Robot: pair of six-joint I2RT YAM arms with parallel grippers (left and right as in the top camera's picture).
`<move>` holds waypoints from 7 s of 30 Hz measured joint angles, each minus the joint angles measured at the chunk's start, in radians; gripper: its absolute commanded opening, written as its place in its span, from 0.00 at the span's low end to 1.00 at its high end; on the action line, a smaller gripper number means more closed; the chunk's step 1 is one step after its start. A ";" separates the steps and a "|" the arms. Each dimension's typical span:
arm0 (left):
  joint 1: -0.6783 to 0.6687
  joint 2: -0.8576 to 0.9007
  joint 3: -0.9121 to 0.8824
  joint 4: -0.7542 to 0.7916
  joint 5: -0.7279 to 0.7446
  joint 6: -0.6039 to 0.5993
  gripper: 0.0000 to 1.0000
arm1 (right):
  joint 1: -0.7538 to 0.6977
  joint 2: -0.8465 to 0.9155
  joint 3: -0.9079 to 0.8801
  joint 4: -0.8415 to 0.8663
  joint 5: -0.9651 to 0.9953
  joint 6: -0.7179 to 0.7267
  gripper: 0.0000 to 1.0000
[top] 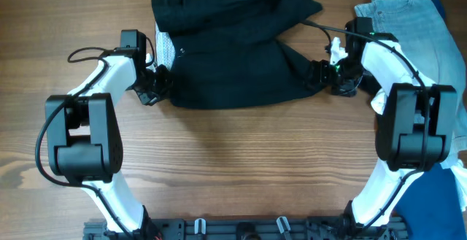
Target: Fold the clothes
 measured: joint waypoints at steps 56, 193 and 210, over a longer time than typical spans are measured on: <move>0.000 0.042 -0.033 -0.764 0.067 0.004 0.04 | 0.050 0.000 0.000 -0.702 -0.050 -0.055 0.05; -0.206 0.146 0.073 0.672 -0.454 -0.143 0.08 | 0.071 -0.574 0.024 -0.547 0.037 -0.035 1.00; -0.129 0.171 0.092 1.133 -0.560 -0.052 0.56 | 0.071 -0.574 0.024 -0.490 0.045 -0.007 1.00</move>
